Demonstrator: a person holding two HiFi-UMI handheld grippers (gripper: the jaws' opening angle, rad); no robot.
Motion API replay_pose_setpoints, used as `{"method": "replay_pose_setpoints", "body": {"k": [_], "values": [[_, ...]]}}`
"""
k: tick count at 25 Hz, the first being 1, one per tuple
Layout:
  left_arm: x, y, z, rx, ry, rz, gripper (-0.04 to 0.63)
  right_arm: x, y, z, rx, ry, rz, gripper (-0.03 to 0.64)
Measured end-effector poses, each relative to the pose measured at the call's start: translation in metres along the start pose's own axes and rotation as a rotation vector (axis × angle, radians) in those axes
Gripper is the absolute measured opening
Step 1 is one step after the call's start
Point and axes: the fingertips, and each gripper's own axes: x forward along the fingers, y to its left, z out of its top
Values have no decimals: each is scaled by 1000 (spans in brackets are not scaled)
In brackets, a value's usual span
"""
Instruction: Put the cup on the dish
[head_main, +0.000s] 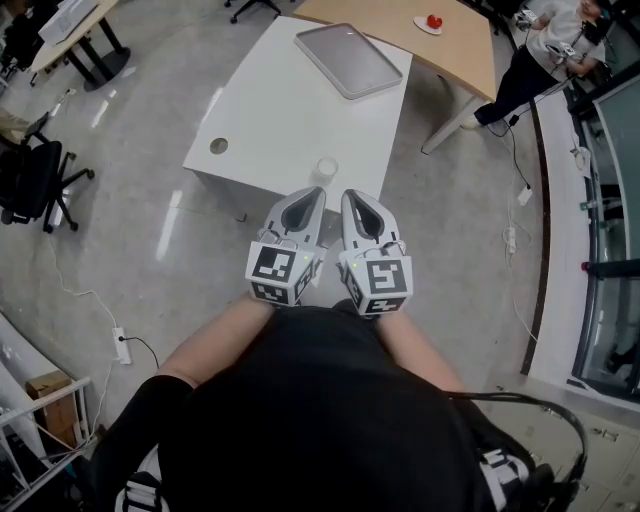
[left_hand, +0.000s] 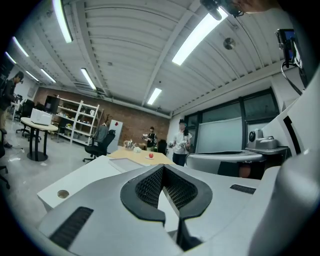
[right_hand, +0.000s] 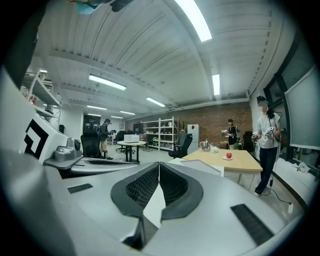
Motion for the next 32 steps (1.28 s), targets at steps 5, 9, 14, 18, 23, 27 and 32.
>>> {"method": "replay_pose_setpoints", "body": {"k": [5, 9, 14, 18, 23, 27, 32], "values": [[14, 5, -6, 1, 34, 27, 8, 6, -20, -3, 30, 9, -15, 14], [29, 16, -11, -7, 47, 49, 8, 21, -25, -11, 30, 17, 15, 14], [58, 26, -12, 1, 57, 81, 8, 47, -50, -22, 48, 34, 44, 14], [83, 41, -15, 1, 73, 119, 8, 71, -69, -32, 56, 53, 75, 14], [119, 53, -18, -4, 75, 152, 8, 101, -97, -35, 56, 50, 121, 14], [147, 62, -18, 14, 81, 186, 8, 123, -113, -37, 53, 42, 191, 14], [170, 75, -16, 46, 97, 249, 8, 144, -116, -43, 35, 53, 316, 14]]}}
